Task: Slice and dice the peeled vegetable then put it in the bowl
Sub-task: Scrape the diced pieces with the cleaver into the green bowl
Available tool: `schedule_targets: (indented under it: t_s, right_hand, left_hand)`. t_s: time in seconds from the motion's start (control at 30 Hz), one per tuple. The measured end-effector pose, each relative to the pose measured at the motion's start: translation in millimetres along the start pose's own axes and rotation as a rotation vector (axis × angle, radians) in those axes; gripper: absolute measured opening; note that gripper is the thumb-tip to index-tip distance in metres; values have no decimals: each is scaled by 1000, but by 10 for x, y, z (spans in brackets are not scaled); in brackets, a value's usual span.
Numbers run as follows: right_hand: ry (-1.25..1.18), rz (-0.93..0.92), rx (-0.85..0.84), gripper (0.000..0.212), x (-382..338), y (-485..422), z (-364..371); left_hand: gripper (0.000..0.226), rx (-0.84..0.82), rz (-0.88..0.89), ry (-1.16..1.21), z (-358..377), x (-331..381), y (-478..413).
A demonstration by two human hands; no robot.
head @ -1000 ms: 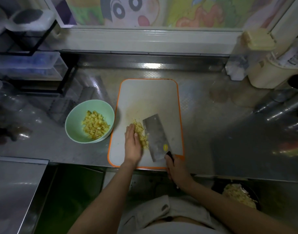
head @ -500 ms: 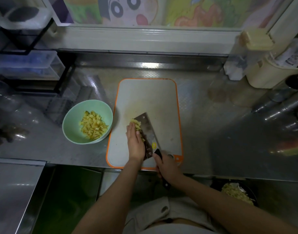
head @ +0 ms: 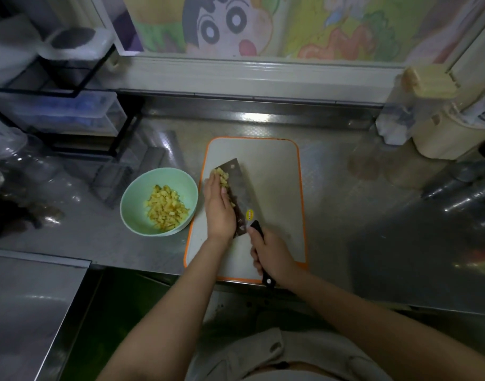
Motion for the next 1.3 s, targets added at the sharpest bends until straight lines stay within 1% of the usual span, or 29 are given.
schedule_targets:
  t_s: [0.23, 0.43, 0.53, 0.6, 0.77, 0.9, 1.03, 1.07, 1.13, 1.2, 1.27, 1.3]
  right_hand:
    - [-22, -45, -90, 29, -301, -138, 465]
    - [-11, -14, -130, 29, -433, -207, 809]
    - [4, -15, -118, 26, -470, -244, 897]
    - [26, -25, -109, 27, -494, -263, 919]
    - [33, -44, -104, 30, -550, -267, 923]
    - [46, -54, -91, 31, -577, -332, 898]
    - [109, -104, -86, 30, -587, -374, 833]
    - [120, -113, -91, 30, -591, -375, 812]
    - [146, -131, -98, 31, -603, -372, 773]
    - [166, -150, -91, 30, -619, -372, 734]
    - [163, -167, -78, 28, -642, -372, 701]
    - [167, -176, -71, 28, -658, -371, 685]
  left_hand:
    - [40, 129, 10, -55, -535, -124, -284]
    - [41, 150, -52, -38, -802, -343, -417]
    - [37, 179, -84, -34, -865, -374, -464]
    - [33, 193, -99, -61, -908, -389, -484]
    - [13, 173, -28, -188, -1030, -403, -446]
    - [11, 125, -78, -325, -1100, -502, -376]
    - [18, 130, -117, -517, -1198, -486, -340]
    - [18, 142, -98, -515, -1218, -441, -337]
    - [22, 123, 20, -432, -1199, -301, -321]
    - [37, -17, 188, -365, -1081, -158, -270]
    - [50, -194, 322, -415, -926, -86, -170]
    - [53, -250, 353, -446, -866, -81, -126]
Point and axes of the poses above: each hand's wrist, its own y-axis away from the middle knuckle, its own z-axis out of the palm, x = y × z, the point moved 6 cm from there along -y, towards the middle knuckle, and after that the axes turned 4 degrees about x, right-handed, at the moved point
